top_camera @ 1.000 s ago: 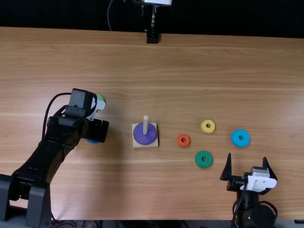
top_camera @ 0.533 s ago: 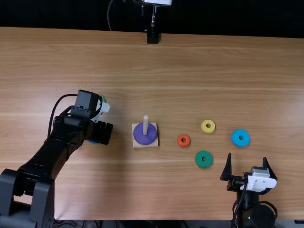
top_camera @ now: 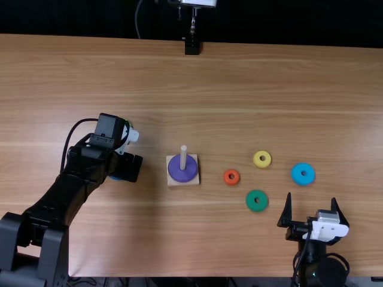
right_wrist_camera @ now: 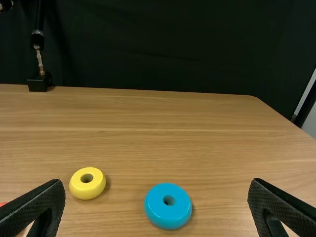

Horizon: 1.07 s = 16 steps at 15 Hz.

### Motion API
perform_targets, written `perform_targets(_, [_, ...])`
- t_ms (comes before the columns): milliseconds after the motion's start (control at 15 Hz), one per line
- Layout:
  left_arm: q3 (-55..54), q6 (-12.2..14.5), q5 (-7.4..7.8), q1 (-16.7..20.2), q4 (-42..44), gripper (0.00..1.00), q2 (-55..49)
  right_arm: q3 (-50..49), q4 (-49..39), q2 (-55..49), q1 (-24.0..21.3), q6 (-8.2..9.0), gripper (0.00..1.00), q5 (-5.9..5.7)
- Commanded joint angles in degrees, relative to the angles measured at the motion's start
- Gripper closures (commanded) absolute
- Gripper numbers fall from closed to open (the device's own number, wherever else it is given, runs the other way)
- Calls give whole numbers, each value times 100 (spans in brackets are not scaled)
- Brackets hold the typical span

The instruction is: Build the Hanoi tower: stack the rings onto the peg from bottom to top in this color order: purple, dark blue, light blue, dark green, light green, yellow, orange.

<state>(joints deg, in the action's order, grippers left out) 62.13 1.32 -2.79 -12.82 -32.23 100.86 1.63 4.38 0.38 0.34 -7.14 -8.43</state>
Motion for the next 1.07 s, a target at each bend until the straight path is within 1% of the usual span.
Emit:
perform_targets(0, [-148,5,4,-72,-5,0,136,-57,85,-38,-43,60,0,-33])
perform_targets(533, [-131,-27,4,-45,-57,0,250,-57,85,-38,-43,60,0,-33])
perform_targets(667, [-122,-48,4,-36,-215,0,303,-57,85,-38,-43,60,0,-33])
perform_targets(1000, [-148,-16,4,-28,-310,0,373,-57,85,-38,-43,60,0,-33])
